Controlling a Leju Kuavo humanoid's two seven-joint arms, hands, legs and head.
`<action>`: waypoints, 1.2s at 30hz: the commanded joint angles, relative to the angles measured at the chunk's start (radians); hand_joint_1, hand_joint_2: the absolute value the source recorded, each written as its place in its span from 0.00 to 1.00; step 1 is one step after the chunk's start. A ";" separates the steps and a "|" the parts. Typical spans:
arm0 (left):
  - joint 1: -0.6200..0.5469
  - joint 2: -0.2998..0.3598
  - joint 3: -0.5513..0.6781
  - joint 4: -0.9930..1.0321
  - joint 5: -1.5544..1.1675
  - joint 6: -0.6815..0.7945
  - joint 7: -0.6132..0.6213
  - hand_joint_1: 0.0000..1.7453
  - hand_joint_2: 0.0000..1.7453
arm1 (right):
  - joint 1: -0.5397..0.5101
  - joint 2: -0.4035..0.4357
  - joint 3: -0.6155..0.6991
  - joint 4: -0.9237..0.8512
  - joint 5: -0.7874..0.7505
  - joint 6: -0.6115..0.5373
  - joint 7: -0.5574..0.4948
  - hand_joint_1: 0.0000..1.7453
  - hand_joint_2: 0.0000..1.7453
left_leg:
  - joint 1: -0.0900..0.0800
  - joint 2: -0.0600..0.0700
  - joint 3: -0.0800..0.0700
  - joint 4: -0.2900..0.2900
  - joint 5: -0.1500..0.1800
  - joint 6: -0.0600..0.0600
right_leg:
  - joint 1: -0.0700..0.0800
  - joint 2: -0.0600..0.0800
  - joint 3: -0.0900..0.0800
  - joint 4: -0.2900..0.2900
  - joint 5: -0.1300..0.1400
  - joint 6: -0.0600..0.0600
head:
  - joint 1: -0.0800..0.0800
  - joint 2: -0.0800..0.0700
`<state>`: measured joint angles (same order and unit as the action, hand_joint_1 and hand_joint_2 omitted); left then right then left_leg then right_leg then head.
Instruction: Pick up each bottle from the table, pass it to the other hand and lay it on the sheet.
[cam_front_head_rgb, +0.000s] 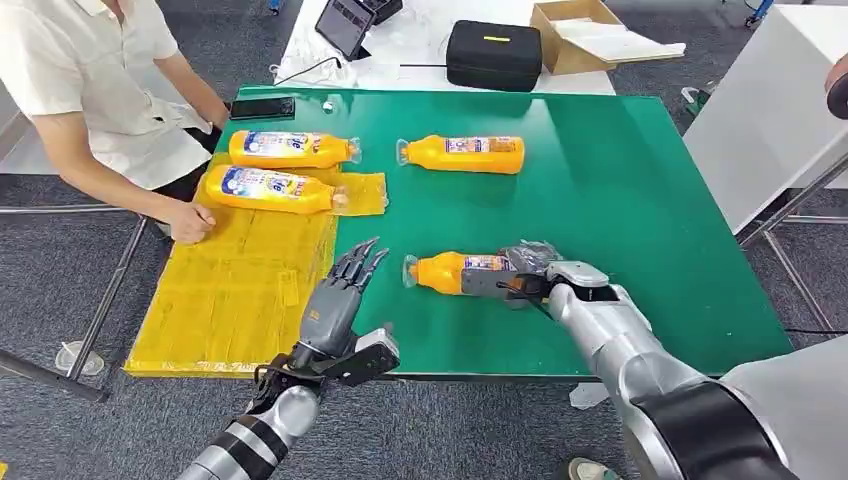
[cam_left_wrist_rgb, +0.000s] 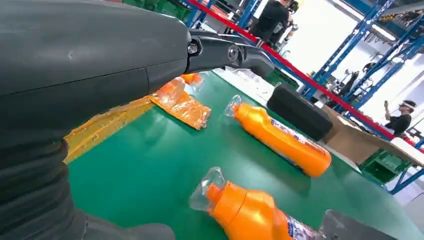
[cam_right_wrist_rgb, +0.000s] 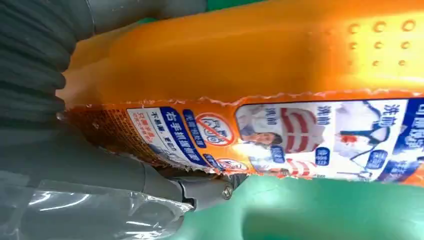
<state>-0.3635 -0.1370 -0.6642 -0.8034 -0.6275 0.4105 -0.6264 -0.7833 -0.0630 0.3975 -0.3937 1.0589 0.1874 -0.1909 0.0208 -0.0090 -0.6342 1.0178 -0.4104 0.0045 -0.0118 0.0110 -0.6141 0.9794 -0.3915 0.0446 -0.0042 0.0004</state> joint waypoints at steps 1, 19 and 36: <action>-0.036 0.011 -0.050 0.067 0.024 0.026 -0.020 0.00 1.00 | 0.046 -0.027 0.020 0.070 -0.074 -0.012 -0.080 1.00 1.00 | 0.000 -0.001 0.003 -0.001 0.000 0.000 | 0.001 -0.002 0.004 -0.002 -0.001 -0.001 | 0.000 0.000; 0.251 -0.137 0.209 -0.292 0.702 -0.105 0.148 0.00 1.00 | 0.445 0.018 -0.158 -0.447 -0.410 -0.440 -0.292 1.00 1.00 | 0.001 -0.001 0.006 -0.002 -0.002 0.001 | 0.002 -0.004 0.008 -0.003 -0.002 -0.001 | 0.000 0.000; 0.282 -0.038 0.096 -0.398 1.231 -0.350 0.248 0.00 1.00 | 0.476 0.096 0.086 -0.559 -0.600 -0.455 -0.332 1.00 1.00 | 0.000 0.002 -0.004 -0.001 -0.003 0.001 | 0.000 0.001 -0.004 0.000 -0.002 -0.002 | 0.000 0.000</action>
<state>-0.0357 -0.2167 -0.5200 -1.1792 0.6142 0.1003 -0.3708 -0.2169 0.0176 0.3781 -1.0964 0.4665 -0.3459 -0.5390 0.0214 -0.0092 -0.6396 1.0172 -0.4125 0.0047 -0.0112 0.0106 -0.6194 0.9797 -0.3933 0.0437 -0.0042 0.0000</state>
